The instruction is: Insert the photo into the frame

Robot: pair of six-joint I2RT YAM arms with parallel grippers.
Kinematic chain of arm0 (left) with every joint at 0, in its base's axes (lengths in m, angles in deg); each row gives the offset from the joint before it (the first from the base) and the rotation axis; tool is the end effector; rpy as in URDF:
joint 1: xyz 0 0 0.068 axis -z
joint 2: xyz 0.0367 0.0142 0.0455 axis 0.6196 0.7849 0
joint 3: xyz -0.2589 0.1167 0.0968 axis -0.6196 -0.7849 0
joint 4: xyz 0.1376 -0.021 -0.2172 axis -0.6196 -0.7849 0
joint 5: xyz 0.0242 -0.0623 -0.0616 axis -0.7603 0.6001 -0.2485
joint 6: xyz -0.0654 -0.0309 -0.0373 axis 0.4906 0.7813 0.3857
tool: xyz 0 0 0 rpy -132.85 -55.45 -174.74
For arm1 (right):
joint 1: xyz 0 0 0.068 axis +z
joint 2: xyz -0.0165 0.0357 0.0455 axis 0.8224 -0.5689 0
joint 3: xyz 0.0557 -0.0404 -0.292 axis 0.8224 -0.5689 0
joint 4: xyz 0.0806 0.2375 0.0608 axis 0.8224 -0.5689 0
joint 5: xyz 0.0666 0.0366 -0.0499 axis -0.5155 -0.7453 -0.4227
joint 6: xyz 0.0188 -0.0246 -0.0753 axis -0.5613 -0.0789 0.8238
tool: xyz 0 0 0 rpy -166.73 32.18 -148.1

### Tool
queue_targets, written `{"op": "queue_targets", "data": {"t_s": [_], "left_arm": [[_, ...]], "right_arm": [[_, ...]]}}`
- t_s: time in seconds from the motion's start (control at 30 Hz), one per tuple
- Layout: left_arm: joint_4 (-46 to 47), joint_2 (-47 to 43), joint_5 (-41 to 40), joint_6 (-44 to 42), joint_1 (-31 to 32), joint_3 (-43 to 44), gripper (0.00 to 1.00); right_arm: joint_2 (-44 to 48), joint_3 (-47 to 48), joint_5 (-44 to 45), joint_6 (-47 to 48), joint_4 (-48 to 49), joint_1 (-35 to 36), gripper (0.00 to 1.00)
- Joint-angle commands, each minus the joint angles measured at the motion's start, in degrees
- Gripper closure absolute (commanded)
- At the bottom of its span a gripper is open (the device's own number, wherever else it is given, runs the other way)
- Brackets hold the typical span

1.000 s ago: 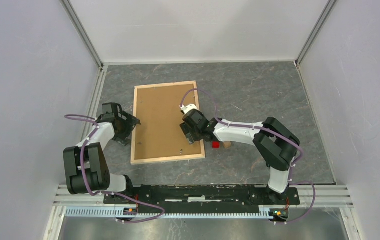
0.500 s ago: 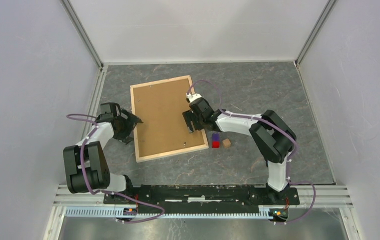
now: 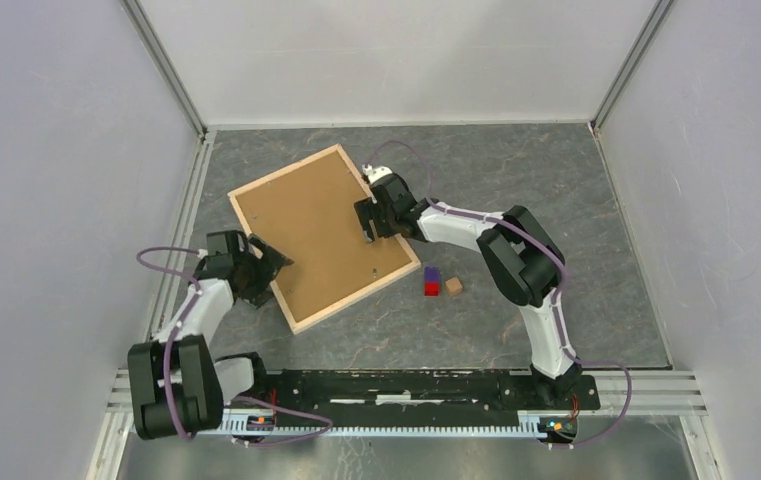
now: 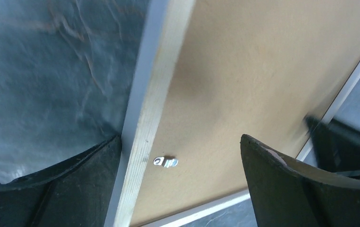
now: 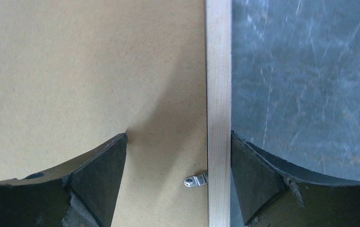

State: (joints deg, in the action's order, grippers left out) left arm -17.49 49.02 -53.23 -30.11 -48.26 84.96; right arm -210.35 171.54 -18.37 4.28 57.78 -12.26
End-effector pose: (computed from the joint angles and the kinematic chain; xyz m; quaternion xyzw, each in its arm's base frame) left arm 0.2148 0.0212 0.1603 -0.4385 0.8465 -0.1980 0.2280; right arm 0.3669 0.3324 0.1572 -0.1853 0.9074 0.1447 0.3485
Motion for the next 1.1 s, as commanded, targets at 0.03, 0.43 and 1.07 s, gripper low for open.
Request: {"op": "queue_targets", "data": {"t_s": [0.03, 0.43, 1.07], "left_arm": [[-5.5, -10.53, 8.26, 5.84, 9.22, -6.32, 0.0], [-14.62, -25.72, 6.32, 0.58, 12.63, -0.3, 0.0], [-5.86, -16.4, 7.77, -13.76, 15.55, 17.74, 0.0]], "right_arm": [[-7.82, 10.21, -11.37, -0.46, 1.29, 2.23, 0.18], [1.39, 19.58, 8.04, -2.65, -24.98, 3.88, 0.14], [38.0, -27.97, 10.93, -17.35, -2.47, 6.24, 0.02]]}}
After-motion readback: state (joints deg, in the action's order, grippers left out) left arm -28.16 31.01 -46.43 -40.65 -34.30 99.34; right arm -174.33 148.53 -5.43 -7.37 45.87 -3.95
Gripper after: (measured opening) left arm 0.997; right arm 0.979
